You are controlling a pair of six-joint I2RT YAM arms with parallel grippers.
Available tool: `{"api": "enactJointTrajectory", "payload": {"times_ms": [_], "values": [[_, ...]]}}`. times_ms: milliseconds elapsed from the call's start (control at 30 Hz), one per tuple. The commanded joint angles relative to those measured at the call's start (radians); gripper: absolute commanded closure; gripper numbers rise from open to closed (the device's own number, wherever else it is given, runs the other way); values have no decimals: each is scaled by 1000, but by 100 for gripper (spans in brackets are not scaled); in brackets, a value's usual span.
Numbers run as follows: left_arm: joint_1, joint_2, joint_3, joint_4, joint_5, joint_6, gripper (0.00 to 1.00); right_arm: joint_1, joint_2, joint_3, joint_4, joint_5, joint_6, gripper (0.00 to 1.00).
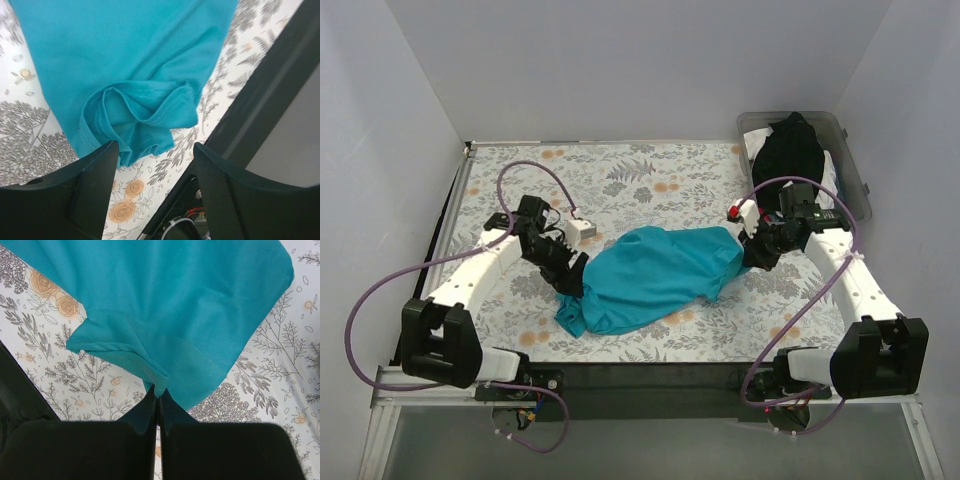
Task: Fold and stack the t-shirts
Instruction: Flatten the tshirt out
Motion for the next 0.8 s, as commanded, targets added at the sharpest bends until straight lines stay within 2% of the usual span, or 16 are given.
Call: {"api": "enactJointTrajectory", "payload": {"times_ms": [0, 67, 200, 300, 333, 367, 433, 533, 600, 633, 667, 700, 733, 767], "values": [[-47, 28, -70, 141, -187, -90, 39, -2, 24, 25, 0, -7, 7, 99], [-46, 57, -88, 149, -221, -90, 34, -4, 32, 28, -2, -3, 10, 99], [-47, 112, -128, 189, -306, -82, 35, -2, 39, 29, 0, 0, 12, 99], [-29, 172, -160, 271, -418, -76, 53, -2, 62, 28, 11, -13, 24, 99], [4, 192, -160, 299, -431, -77, 68, -2, 72, 22, 21, -23, 44, 99], [22, 216, -145, 318, -437, -76, 76, -2, 88, 20, 52, -27, 56, 99], [75, 322, -60, 377, -452, -93, 100, -2, 128, 29, 98, -47, 103, 99], [135, 385, 112, 364, -426, -84, 100, -1, 173, 80, 109, -88, 142, 99], [147, 410, 187, 295, -378, -39, 100, 2, 196, 101, 107, -105, 170, 99], [164, 410, 238, 243, -327, -4, 96, 4, 196, 111, 106, -115, 174, 99], [167, 399, 323, 116, -273, 28, 68, 7, 188, 120, 104, -121, 180, 99], [167, 389, 367, 56, -173, 103, 43, 7, 182, 118, 104, -122, 183, 99], [166, 370, 392, 14, -146, 136, 25, 8, 176, 118, 104, -125, 185, 99], [163, 335, 428, -33, -117, 153, 18, 10, 164, 115, 104, -129, 191, 99]]}}
